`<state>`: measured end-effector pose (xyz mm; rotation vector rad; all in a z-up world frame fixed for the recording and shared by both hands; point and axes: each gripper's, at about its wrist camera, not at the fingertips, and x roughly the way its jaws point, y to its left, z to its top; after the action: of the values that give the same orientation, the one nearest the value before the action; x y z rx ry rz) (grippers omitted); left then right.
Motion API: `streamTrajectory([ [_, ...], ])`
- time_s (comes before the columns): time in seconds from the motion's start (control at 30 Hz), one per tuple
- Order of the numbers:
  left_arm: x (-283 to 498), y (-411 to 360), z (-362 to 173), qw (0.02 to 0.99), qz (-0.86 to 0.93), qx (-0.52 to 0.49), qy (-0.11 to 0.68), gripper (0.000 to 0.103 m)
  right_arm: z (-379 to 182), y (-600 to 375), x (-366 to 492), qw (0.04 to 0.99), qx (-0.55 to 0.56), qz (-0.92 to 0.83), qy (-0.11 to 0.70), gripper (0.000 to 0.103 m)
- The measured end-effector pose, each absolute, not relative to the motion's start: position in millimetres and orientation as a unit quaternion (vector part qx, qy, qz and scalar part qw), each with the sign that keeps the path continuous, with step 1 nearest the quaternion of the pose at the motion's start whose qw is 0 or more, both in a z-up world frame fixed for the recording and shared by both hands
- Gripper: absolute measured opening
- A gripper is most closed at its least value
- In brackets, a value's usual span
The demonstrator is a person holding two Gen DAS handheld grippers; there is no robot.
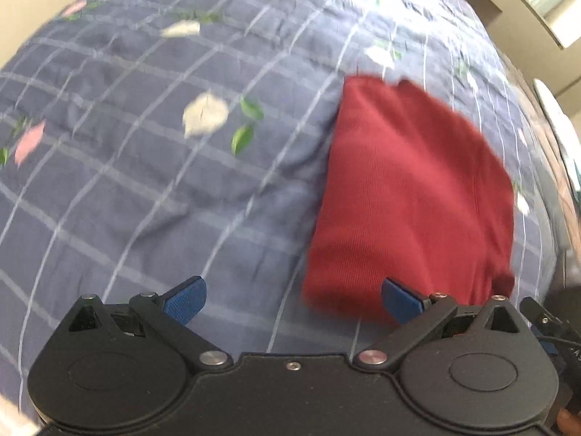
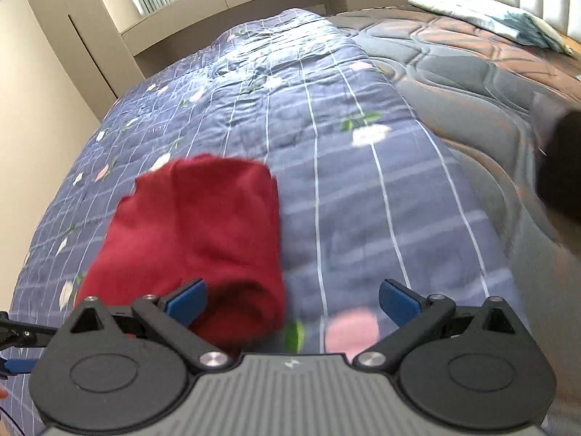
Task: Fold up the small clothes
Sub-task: 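Press the left tool on the folded sweater while the right tool pushes its side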
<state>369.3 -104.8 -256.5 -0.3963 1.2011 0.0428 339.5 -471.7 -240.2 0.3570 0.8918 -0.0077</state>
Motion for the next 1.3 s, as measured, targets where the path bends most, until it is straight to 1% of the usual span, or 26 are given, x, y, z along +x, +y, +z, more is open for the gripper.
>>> streamTrajectory([
  [0.13,406.8,-110.4,-255.0,0.816,0.020,-0.184,0.547,0.102,-247.4,-473.7,379.1,0.872,0.189,0.062,0.447,0.103],
  [0.3,431.6,-120.3,-256.9,0.818,-0.015,-0.186,0.545,0.102,-263.1,-474.6,414.4,0.863,0.205,0.109,0.449,0.103],
  [0.47,447.0,-127.3,-273.0,0.814,-0.021,-0.181,0.551,0.102,-283.5,-487.9,434.2,0.829,0.299,0.144,0.450,0.103],
  [0.57,456.2,-128.7,-283.9,0.811,-0.019,-0.184,0.555,0.102,-296.8,-493.1,442.8,0.812,0.326,0.149,0.461,0.103],
  [0.73,467.0,-133.1,-300.8,0.799,-0.022,-0.202,0.566,0.102,-306.4,-494.0,446.5,0.812,0.322,0.161,0.460,0.103],
  [0.87,467.9,-132.3,-319.6,0.785,-0.017,-0.230,0.575,0.103,-311.3,-498.4,442.7,0.809,0.346,0.159,0.448,0.103],
  [0.93,465.2,-127.7,-328.0,0.787,-0.019,-0.248,0.565,0.103,-312.9,-501.2,441.2,0.807,0.357,0.158,0.443,0.103],
  [1.13,462.6,-128.5,-328.1,0.796,-0.028,-0.241,0.554,0.103,-316.1,-504.4,440.2,0.806,0.365,0.167,0.435,0.103],
  [1.3,465.7,-127.1,-326.5,0.786,-0.027,-0.242,0.568,0.103,-316.3,-506.6,437.0,0.808,0.363,0.172,0.431,0.103],
])
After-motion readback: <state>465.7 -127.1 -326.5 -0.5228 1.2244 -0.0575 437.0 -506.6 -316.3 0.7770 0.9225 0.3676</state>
